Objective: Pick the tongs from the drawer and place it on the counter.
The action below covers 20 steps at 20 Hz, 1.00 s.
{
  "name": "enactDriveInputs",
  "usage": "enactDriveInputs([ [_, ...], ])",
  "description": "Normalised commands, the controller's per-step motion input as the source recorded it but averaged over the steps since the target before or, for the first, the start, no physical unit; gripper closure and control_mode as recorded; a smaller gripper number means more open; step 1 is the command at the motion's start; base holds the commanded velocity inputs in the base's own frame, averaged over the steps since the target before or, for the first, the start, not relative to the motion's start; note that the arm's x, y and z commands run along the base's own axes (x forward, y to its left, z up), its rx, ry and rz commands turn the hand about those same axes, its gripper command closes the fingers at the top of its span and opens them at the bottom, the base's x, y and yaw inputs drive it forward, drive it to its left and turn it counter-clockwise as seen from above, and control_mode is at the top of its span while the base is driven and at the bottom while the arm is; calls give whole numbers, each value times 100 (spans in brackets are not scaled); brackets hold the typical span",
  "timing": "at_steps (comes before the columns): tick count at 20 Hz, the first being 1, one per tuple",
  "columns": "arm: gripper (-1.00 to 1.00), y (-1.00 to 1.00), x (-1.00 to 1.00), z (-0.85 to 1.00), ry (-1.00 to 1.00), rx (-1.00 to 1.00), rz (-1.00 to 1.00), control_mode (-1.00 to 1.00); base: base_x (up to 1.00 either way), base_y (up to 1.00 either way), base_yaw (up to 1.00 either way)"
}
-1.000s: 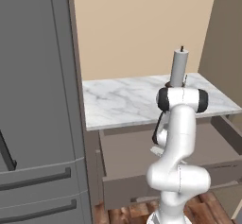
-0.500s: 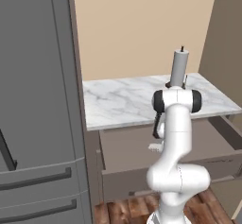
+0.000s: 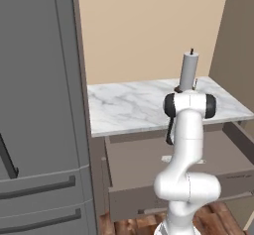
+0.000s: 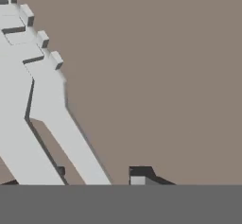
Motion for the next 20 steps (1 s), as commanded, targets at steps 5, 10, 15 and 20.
enactDriveInputs([
  [5,100,-33,-45,95,-15,22,9,-100,0,0,0],
  [10,100,-36,-29,100,-25,23,7,-100,0,0,0],
  [15,100,-28,-14,100,-31,22,6,-100,0,0,0],
  [20,100,-2,4,100,-31,19,5,-100,0,0,0],
])
